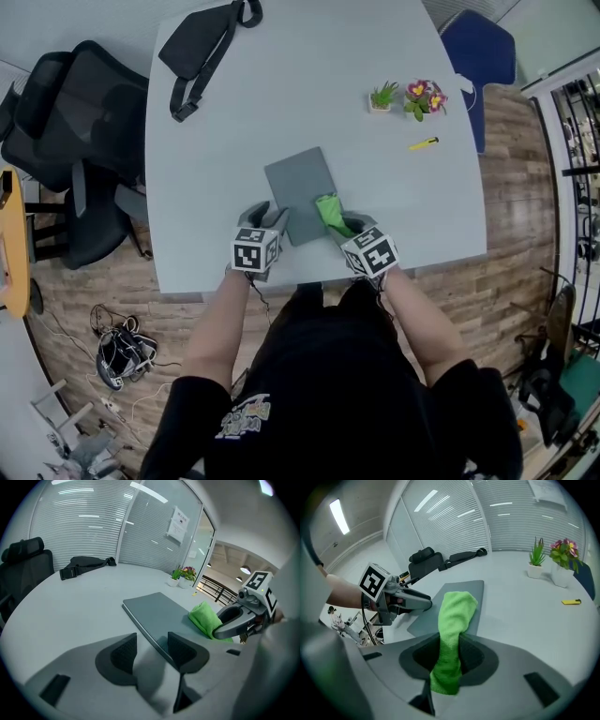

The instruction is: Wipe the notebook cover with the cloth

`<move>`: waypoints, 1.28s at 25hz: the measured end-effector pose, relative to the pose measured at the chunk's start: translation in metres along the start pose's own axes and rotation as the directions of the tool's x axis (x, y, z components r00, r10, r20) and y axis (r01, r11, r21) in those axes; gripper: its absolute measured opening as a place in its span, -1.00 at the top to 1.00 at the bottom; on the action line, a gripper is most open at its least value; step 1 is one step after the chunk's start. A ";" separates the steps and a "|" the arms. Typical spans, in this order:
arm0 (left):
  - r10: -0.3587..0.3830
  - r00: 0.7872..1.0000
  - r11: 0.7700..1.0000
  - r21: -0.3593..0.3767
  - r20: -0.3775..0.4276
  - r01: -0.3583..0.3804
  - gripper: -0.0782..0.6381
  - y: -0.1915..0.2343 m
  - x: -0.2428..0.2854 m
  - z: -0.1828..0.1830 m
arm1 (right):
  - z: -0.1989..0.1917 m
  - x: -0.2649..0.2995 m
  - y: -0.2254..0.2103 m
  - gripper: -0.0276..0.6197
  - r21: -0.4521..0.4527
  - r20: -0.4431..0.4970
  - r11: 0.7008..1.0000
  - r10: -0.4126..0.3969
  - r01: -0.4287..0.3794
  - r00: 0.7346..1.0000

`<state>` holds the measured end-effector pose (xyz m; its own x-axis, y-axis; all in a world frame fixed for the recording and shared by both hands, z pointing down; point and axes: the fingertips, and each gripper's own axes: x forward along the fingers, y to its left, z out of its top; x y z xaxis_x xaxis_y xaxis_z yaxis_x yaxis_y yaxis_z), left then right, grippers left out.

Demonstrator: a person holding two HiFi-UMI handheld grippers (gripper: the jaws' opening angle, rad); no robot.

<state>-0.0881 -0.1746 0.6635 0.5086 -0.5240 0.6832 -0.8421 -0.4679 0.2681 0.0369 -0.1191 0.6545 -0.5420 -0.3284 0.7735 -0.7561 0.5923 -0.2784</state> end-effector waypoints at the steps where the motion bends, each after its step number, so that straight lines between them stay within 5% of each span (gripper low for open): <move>1: 0.000 1.000 1.000 0.000 0.000 0.000 0.20 0.000 0.000 0.000 | -0.001 -0.002 -0.003 0.58 0.003 0.002 1.000 -0.005 0.005 1.000; 11: 0.006 1.000 1.000 0.004 0.013 -0.006 0.20 0.001 -0.001 -0.001 | -0.007 -0.032 -0.051 0.58 0.087 0.034 0.990 -0.119 0.115 0.992; 20: 0.051 0.994 0.998 0.027 0.096 -0.054 0.20 -0.008 -0.018 0.025 | 0.025 -0.071 -0.074 0.57 0.103 0.161 0.989 -0.125 0.109 0.979; 32: 0.196 0.921 0.981 -0.070 0.337 -0.184 0.33 -0.066 -0.092 0.078 | 0.079 -0.124 -0.064 0.57 -0.049 0.313 0.999 0.021 -0.006 0.950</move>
<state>-0.0651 -0.1511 0.5296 0.3633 -0.8142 0.4529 -0.9316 -0.3129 0.1848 0.1236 -0.1748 0.5311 -0.6451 -0.5298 0.5506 -0.7343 0.6293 -0.2547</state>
